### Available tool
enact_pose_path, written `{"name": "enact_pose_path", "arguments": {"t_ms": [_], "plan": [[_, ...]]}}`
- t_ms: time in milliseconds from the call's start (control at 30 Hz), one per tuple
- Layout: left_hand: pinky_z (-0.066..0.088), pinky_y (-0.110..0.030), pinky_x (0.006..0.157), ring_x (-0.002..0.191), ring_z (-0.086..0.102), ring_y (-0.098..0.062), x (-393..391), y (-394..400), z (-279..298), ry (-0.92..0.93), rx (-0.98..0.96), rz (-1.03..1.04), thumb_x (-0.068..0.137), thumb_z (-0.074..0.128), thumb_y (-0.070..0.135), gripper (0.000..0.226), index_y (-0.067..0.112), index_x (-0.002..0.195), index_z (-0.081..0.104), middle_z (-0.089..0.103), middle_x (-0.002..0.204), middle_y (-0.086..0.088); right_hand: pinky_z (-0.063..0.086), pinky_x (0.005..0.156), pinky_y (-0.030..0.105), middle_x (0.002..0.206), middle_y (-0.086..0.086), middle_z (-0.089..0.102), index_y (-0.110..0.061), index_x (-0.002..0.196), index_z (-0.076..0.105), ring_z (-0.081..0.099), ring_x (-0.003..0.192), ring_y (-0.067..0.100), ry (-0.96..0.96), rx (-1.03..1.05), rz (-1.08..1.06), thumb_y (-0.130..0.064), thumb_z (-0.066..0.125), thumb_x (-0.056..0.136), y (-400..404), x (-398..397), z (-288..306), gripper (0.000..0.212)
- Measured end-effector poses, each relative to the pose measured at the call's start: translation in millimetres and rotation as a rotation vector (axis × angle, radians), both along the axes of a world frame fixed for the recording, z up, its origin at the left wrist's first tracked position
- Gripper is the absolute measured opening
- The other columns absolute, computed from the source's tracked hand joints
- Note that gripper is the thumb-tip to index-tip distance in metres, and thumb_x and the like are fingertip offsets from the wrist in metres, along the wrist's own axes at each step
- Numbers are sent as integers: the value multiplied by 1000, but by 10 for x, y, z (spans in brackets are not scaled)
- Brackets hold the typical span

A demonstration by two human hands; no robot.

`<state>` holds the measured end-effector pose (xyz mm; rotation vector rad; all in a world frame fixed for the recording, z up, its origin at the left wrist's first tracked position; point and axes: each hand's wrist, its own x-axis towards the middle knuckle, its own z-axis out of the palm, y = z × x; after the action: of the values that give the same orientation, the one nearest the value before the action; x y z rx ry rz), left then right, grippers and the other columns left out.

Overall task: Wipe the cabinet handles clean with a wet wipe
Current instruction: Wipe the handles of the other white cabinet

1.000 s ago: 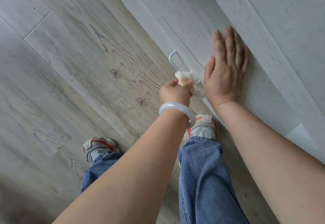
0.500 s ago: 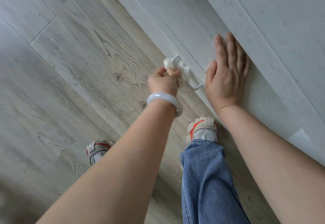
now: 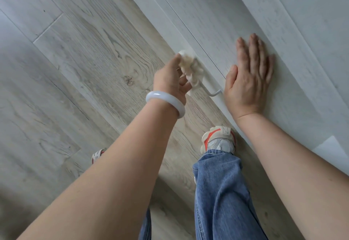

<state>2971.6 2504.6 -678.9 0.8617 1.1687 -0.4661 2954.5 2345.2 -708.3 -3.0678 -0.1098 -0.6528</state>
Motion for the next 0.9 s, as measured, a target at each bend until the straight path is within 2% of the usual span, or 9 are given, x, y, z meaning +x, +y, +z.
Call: {"name": "enact_pose_path", "arguments": {"t_ms": [67,133,267,367,433,567,700,800,900], "plan": [[61,-43,79,87,71,-32,-16,12,-65,43,28,18,94,64,24,18,6,91,66,70,109,-18,32,82,36,86,23,68,0,85,66,67,79,35,9,16,-2,-7,66,79,6,2,18,9],[62,-40,74,78,70,-29,-24,-13,-98,34,97,-35,87,72,13,8,8,85,65,71,101,-16,32,80,36,83,22,68,-1,83,66,66,76,35,5,24,2,-6,68,78,17,-1,23,8],[58,-51,84,75,65,-26,-70,-104,-166,-12,291,-156,80,77,8,21,15,72,59,69,81,-9,32,78,37,81,21,67,-1,80,65,65,74,34,-13,24,17,-7,66,78,16,-2,32,6],[59,-48,81,72,64,-24,-122,-175,-167,-5,402,-148,81,76,9,26,17,67,55,65,71,-3,31,84,35,85,22,68,-1,84,66,66,78,34,-18,12,8,-8,65,80,8,-6,7,8],[59,-44,80,67,61,-23,-181,-280,-153,26,415,-147,81,75,9,28,17,65,53,64,70,-4,29,88,33,87,22,68,0,86,66,67,80,35,-19,18,14,-7,65,80,8,-6,2,9],[59,-43,81,67,63,-24,-377,-511,-107,109,322,-191,80,74,8,31,19,63,51,66,72,-7,31,76,37,78,23,66,0,79,64,65,70,36,-16,43,14,-3,68,76,20,4,43,6],[59,-45,84,74,67,-25,-218,-330,-180,105,331,-140,77,79,8,29,18,65,55,68,74,-7,30,86,33,84,23,67,0,83,66,66,77,35,-12,43,11,-6,65,79,19,0,26,7],[58,-34,69,62,60,-19,-75,-245,-208,57,409,-88,80,78,10,28,17,67,54,61,66,-2,32,80,34,80,21,67,-1,78,65,66,72,33,-22,29,17,-5,68,76,21,-2,19,6],[51,-31,64,58,54,-19,-215,-401,-164,58,427,-163,82,75,13,30,19,67,49,60,65,-1,19,109,19,95,22,70,0,93,69,68,87,35,-16,14,-22,-10,64,82,7,4,-29,16]]}}
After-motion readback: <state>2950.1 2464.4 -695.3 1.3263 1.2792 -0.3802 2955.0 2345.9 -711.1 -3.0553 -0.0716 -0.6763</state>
